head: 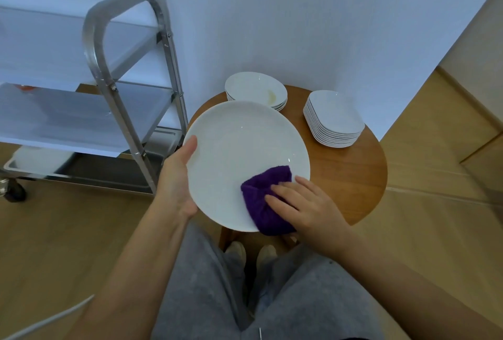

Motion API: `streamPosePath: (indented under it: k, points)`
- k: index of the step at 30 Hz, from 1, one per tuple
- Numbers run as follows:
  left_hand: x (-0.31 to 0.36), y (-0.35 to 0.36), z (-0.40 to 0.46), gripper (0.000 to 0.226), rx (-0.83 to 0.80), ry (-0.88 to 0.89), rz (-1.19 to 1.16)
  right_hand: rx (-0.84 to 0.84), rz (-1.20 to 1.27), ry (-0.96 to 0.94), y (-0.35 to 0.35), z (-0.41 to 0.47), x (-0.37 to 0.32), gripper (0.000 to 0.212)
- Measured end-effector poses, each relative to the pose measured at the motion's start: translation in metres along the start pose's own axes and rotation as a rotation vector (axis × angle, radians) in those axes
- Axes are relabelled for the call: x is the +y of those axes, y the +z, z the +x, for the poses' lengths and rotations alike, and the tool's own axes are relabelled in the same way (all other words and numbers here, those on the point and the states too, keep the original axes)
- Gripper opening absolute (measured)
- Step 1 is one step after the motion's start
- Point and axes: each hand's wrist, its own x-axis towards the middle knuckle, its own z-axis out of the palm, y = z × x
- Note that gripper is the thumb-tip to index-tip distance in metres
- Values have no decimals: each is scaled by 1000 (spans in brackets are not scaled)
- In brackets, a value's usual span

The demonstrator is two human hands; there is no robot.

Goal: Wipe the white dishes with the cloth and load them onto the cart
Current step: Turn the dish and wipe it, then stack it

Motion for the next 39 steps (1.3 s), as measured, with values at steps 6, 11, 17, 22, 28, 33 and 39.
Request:
streamPosePath:
  k: [6,11,17,22,28,33,39]
  points:
    - [-6,21,-4,18,110,41,-53,146,52,152,-7,20,-12,39]
    - [-54,45,-20,48,331,175,22,177,96,345,4,41,-40,36]
    - [-34,26,-13,23,299,102,205,149,48,151,11,21,-36,41]
    - [17,8,-8,12,159,41,414,68,-64,-88,-6,1,16,35]
    - [25,22,0,22,109,-22,265,143,-28,62,-12,21,3,22]
    - [-40,48,-9,47,266,270,317,188,58,268,-5,46,-24,38]
    - [-26,28,1,31,235,172,313,133,-32,104,-9,25,-11,28]
